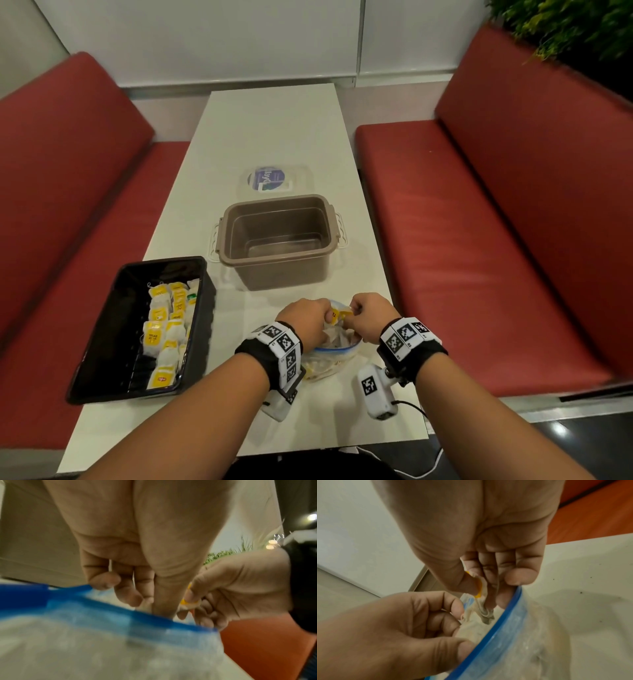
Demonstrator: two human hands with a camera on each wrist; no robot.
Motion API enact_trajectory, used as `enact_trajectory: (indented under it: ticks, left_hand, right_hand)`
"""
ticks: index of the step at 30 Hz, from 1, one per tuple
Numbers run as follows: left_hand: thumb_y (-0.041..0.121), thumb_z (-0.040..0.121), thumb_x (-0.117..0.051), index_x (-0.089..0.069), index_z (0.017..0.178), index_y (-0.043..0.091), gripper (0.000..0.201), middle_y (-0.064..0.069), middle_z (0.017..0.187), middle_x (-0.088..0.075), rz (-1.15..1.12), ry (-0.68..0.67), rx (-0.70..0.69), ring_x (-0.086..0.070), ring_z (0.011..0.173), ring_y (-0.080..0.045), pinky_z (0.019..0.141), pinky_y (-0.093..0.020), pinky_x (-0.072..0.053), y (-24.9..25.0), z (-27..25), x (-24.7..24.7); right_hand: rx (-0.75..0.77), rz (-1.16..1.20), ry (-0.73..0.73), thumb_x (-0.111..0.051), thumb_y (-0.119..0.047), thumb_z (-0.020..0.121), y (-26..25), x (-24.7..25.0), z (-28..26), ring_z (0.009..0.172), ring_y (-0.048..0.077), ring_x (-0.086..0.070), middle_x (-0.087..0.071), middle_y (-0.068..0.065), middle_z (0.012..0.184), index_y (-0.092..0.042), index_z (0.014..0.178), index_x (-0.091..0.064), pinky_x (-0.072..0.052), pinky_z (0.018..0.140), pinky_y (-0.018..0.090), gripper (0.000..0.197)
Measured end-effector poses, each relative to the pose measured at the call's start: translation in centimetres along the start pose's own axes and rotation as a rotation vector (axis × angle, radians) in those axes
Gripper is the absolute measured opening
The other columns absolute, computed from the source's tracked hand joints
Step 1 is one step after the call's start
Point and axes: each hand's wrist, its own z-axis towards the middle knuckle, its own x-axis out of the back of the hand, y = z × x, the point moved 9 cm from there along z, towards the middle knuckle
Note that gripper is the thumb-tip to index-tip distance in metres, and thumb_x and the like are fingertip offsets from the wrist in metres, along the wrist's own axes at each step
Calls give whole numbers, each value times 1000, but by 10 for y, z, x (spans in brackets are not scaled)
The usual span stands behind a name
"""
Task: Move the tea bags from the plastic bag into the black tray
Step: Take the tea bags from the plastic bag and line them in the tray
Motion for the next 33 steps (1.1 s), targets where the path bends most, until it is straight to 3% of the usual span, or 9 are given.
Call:
enact_trajectory:
  ticks: [4,7,11,14,20,23,26,29,33]
  left_hand:
    - [18,85,-68,-55,110,26,29,3,93,-62,-121,-33,-73,-57,80,-14,74,-27,-46,-5,-12,12]
    - [20,92,-59,-49,116,26,27,-1,93,-63,-213,10,-112,-58,76,-15,72,-28,-47,-11,-25,34]
    - [17,93,-53,-42,109,31,24,-1,81,-60,-288,102,-114,-56,67,-17,64,-33,-47,-28,-37,67]
    - [17,93,-50,-56,94,32,16,0,84,-65,-328,147,-70,-63,71,-19,71,-36,-53,-42,-49,92]
    - [21,85,-68,-71,99,27,16,20,67,-58,-255,211,-99,-56,61,8,65,-11,-40,-70,-96,153]
    - [15,85,-65,-74,99,27,21,23,62,-51,-74,210,-79,-51,57,7,60,-8,-36,-97,-114,176]
    - [19,88,-65,-75,104,31,22,16,77,-62,109,188,-6,-55,71,-2,74,-22,-45,-139,-121,187]
    - [24,92,-62,-73,108,32,21,5,96,-67,311,82,83,-59,86,-15,74,-24,-40,-186,-119,178]
    - [22,95,-57,-68,122,23,29,-3,124,-63,470,-142,163,-61,110,-26,83,-27,-44,-227,-109,149]
  right_hand:
    - [42,-29,78,-68,-25,70,-17,12,-12,65,26,-64,-57,1,61,-20,62,-47,-52,60,36,23]
    - [74,-40,167,-66,-26,75,-29,21,-19,66,22,-55,-56,-2,64,-18,64,-50,-45,61,31,21]
    - [108,5,275,-65,-31,79,-49,31,-25,64,24,-55,-61,2,65,-17,66,-48,-42,56,29,26]
    - [146,29,301,-70,-35,76,-72,30,-30,65,24,-58,-67,8,72,-11,68,-51,-43,56,30,31]
    - [241,3,284,-65,-26,77,-124,10,-35,64,20,-47,-55,4,68,-13,68,-49,-36,55,27,23]
    - [271,2,259,-66,-25,79,-148,-8,-31,63,18,-45,-52,2,66,-13,69,-48,-35,54,26,24]
    - [297,18,226,-66,-25,80,-172,-31,-25,63,18,-45,-52,2,65,-6,71,-51,-36,55,27,25]
    - [318,21,210,-66,-25,80,-195,-51,-22,64,18,-46,-54,2,66,-5,75,-54,-36,55,26,24]
    - [339,38,213,-65,-24,80,-218,-68,-19,62,16,-48,-56,1,66,-6,75,-55,-38,54,25,21]
